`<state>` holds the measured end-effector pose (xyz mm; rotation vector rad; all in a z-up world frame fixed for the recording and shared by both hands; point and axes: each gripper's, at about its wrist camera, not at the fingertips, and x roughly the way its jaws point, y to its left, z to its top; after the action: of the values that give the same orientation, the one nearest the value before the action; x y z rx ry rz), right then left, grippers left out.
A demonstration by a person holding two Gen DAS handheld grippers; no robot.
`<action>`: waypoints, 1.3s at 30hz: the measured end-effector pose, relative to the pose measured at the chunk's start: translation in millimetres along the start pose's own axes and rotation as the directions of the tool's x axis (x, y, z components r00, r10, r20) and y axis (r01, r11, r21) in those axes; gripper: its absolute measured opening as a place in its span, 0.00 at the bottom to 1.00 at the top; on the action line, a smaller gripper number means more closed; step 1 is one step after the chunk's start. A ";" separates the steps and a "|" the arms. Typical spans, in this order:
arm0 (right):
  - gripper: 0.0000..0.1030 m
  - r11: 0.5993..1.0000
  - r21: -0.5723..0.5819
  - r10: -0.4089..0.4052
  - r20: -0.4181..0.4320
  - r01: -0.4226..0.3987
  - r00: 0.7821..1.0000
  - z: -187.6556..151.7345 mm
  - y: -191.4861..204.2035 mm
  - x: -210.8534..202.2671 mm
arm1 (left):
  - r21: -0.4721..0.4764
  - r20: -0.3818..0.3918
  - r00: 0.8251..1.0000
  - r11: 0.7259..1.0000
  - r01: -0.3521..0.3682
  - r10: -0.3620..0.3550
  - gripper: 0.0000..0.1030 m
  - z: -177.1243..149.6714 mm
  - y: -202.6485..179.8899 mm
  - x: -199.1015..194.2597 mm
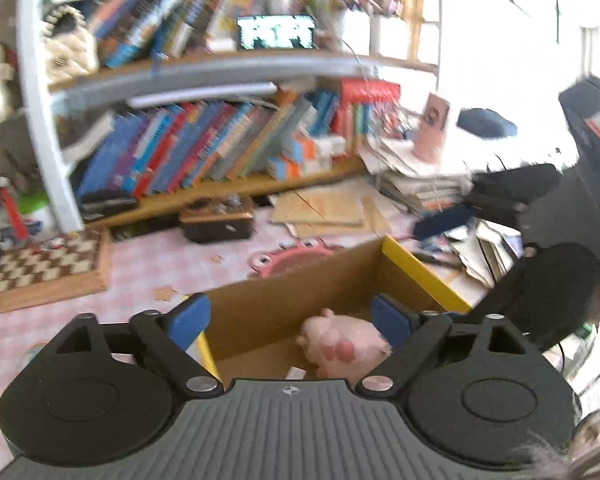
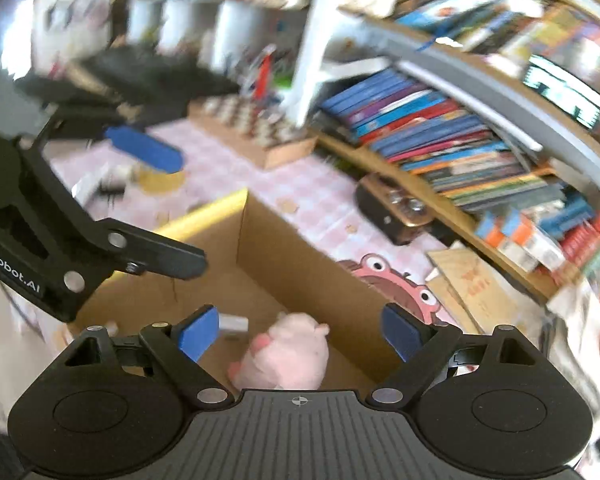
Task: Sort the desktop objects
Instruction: 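Withdraw both tools from the yellow box back over the table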
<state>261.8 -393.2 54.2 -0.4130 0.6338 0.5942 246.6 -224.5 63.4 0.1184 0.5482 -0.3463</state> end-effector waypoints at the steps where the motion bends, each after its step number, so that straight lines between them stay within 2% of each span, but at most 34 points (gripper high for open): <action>1: 0.93 0.999 0.045 -0.016 0.025 0.015 1.000 -1.4 0.7 -7.3 | -0.012 0.017 1.000 1.000 -0.015 0.015 0.92 -1.5 1.7 -7.3; 4: 0.94 0.984 0.170 -0.069 0.073 0.056 0.995 -7.4 0.8 -24.5 | -0.036 0.045 0.998 0.998 -0.050 0.051 0.96 -7.3 7.6 -25.3; 9: 0.95 0.926 0.345 -0.199 0.100 0.154 0.975 -21.3 5.0 -49.3 | -0.065 0.073 0.992 0.993 -0.101 0.105 1.00 -21.1 17.9 -51.7; 12: 0.95 0.886 0.414 -0.270 0.098 0.207 0.958 -33.2 12.3 -63.5 | -0.089 0.085 0.988 0.989 -0.120 0.128 1.00 -31.5 25.4 -67.2; 19: 0.95 0.804 0.519 -0.365 0.048 0.289 0.930 -56.4 41.6 -82.0 | -0.118 0.084 0.982 0.980 -0.160 0.171 1.00 -60.9 42.4 -98.5; 23: 0.95 0.763 0.559 -0.393 0.003 0.324 0.919 -65.6 66.4 -84.8 | -0.136 0.073 0.981 0.976 -0.169 0.180 1.00 -79.2 54.2 -112.2; 28: 0.95 0.723 0.598 -0.406 -0.036 0.345 0.913 -77.4 103.3 -87.6 | -0.109 0.059 0.981 0.978 -0.179 0.186 1.00 -101.9 63.8 -128.6; 35: 0.95 0.661 0.636 -0.448 -0.092 0.398 0.890 -89.3 159.0 -83.1 | -0.085 0.026 0.984 0.981 -0.175 0.178 1.00 -135.5 72.8 -145.1; 39: 0.95 0.640 0.652 -0.429 -0.138 0.408 0.893 -92.1 183.3 -75.4 | -0.056 -0.007 0.983 0.981 -0.184 0.184 1.00 -154.9 77.3 -151.0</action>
<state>58.3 -331.9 3.2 0.1419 0.6493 -0.1055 77.7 -77.1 13.3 0.1135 0.5435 -0.1503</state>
